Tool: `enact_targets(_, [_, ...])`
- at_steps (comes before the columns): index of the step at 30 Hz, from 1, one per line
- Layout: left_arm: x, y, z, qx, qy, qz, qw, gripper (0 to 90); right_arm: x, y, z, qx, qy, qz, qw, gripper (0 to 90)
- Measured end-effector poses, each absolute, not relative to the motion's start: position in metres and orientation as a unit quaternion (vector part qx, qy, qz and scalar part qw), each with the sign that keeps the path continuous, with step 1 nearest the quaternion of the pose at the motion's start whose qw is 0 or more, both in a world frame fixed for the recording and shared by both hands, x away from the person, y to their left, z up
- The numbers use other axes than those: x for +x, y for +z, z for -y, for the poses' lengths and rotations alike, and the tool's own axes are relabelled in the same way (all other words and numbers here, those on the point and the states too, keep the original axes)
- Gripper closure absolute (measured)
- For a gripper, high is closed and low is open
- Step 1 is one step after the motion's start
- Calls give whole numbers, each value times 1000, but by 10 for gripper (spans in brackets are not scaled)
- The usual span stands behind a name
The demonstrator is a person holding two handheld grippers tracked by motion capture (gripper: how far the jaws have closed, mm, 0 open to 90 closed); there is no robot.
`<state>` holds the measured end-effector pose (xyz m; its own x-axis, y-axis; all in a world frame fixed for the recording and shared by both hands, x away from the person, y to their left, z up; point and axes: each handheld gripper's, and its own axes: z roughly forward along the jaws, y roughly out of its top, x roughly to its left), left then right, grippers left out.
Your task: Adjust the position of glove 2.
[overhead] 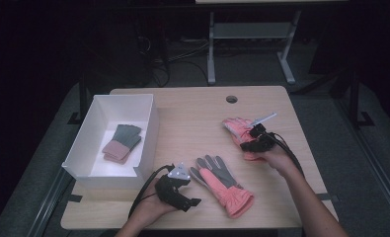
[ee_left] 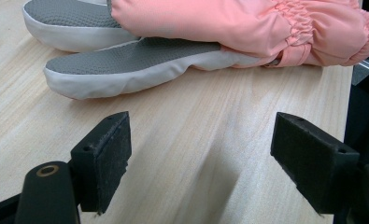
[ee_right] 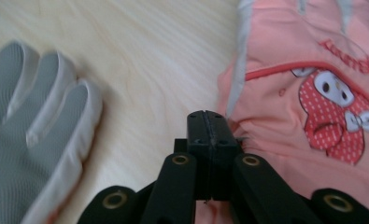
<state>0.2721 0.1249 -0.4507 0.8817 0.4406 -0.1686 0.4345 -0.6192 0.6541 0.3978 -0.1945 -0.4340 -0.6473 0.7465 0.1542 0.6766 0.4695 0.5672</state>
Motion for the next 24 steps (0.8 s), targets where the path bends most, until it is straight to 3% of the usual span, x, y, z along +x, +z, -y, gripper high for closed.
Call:
enact_targets(5, [271, -450, -125, 899, 6, -243, 364, 201, 390, -434, 213, 404, 311, -859, 51, 866])
enact_targets(14, [272, -449, -126, 900, 8, -242, 362, 200, 412, -401, 228, 398, 308, -862, 67, 602])
enact_targets(24, [272, -450, -126, 903, 6, -237, 359, 200, 453, -414, 229, 413, 274, -868, 29, 484])
